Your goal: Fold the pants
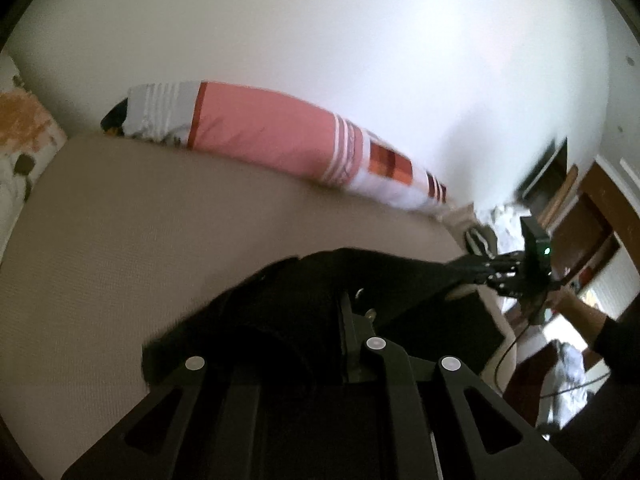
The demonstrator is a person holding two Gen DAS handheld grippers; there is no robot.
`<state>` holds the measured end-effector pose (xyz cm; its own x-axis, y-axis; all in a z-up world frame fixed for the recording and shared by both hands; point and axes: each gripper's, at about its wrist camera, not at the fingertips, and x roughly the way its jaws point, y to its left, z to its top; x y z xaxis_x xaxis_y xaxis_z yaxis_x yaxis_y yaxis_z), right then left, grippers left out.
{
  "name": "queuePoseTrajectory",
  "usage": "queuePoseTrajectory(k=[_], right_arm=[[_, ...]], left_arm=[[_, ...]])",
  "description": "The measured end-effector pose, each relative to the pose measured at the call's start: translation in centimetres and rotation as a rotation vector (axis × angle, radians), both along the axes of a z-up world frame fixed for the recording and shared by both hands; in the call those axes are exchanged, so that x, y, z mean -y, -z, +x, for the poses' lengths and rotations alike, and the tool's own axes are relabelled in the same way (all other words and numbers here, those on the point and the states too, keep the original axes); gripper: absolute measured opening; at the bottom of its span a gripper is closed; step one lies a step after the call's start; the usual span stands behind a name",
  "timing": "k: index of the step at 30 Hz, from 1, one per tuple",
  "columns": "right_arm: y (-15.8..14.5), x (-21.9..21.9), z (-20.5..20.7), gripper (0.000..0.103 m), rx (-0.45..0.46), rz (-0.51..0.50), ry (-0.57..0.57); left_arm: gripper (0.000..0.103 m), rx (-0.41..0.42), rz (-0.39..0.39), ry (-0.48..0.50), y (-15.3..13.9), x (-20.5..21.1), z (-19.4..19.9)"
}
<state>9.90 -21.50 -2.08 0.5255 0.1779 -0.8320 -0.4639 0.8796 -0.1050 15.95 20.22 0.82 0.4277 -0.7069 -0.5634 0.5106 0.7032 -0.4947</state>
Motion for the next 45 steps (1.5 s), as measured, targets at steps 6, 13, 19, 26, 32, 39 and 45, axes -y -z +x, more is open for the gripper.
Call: queuePoseTrajectory(k=[6,13,19,26,32,39,45], right_arm=[[4.0,-0.3,-5.6,0.007,-0.082,0.096,0.038],[10.2,-0.9,-7.0,0.007,-0.176,0.098,0.068],[11.2,-0.6,-6.9,0.008,-0.161,0.105,0.098],[11.3,-0.7,-7.1,0.009,-0.119,0.112,0.089],[11.4,-0.4,-7.1,0.009,-0.107,0.137,0.084],[11.4,0.0,-7.2,0.009,-0.097,0.152,0.094],[8.9,-0.6,-8.3,0.009,-0.049,0.145,0.126]], left_arm=[[0.015,-0.116,0.07,0.016,4.2,-1.4,-5.0],[0.024,-0.199,0.21,0.015,8.6,-1.5,-7.9],[0.061,-0.195,0.343,-0.071,7.5,-1.6,-10.0],[0.079,-0.298,0.165,-0.295,5.4,-6.2,-12.2],[0.079,-0.448,-0.042,-0.395,5.6,-6.6,-13.4],[0.057,-0.548,-0.061,-0.478,8.0,-3.9,-11.8],[0.018,-0.435,0.102,-0.449,6.2,-2.2,-9.3]])
